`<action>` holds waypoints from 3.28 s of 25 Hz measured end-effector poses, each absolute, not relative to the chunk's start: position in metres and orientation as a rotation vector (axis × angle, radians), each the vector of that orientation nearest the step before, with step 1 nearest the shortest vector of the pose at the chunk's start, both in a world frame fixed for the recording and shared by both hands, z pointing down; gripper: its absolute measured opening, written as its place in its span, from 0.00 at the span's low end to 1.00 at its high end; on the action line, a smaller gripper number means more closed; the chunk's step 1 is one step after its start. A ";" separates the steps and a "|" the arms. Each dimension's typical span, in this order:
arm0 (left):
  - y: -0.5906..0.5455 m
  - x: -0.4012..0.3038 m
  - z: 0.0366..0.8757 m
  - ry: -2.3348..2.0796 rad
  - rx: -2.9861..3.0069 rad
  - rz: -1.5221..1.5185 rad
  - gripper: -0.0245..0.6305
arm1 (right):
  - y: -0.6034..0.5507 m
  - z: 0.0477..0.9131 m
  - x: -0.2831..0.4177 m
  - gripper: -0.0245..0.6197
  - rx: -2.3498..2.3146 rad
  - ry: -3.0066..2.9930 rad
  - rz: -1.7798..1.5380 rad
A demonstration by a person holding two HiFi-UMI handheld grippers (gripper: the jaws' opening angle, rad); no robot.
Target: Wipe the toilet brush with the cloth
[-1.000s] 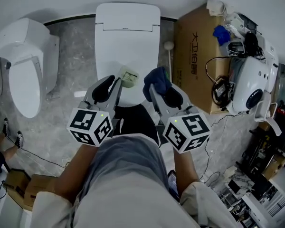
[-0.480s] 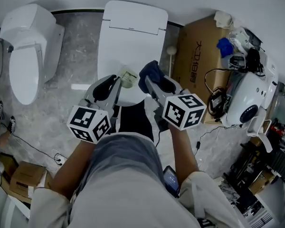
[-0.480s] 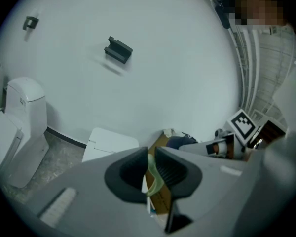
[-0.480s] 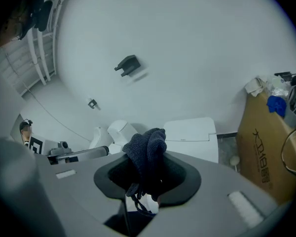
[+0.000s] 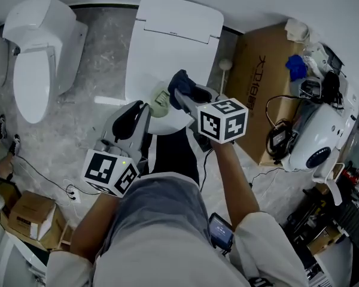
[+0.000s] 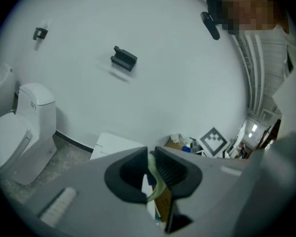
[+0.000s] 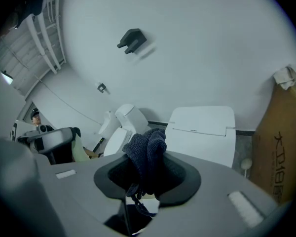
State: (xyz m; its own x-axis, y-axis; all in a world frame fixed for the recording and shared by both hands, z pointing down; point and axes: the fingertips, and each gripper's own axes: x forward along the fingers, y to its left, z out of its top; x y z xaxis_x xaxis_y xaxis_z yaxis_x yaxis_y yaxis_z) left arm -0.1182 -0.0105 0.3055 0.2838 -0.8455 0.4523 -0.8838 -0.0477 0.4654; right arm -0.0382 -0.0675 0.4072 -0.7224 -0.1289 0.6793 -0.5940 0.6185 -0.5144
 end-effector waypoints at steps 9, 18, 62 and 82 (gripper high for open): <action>-0.012 -0.121 0.309 -1.613 1.851 0.047 0.04 | -0.069 0.459 -0.076 0.22 0.308 -2.212 0.973; -0.015 -0.124 0.313 -1.643 1.833 0.024 0.04 | -0.045 0.524 -0.112 0.22 -0.032 -2.104 0.866; -0.014 -0.130 0.322 -1.700 1.776 -0.016 0.04 | -0.014 0.654 -0.138 0.22 -0.329 -1.790 0.567; -0.013 -0.131 0.324 -1.719 1.745 -0.042 0.04 | -0.022 0.677 -0.133 0.22 -0.332 -1.717 0.625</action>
State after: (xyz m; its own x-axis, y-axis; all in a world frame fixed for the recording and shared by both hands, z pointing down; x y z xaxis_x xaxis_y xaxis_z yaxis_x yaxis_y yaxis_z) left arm -0.1307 -0.0130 0.3243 0.1282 -0.8957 0.4258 -0.8736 0.1013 0.4760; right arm -0.1331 -0.0224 0.6773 -0.2415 0.5349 0.8096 -0.1105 0.8138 -0.5706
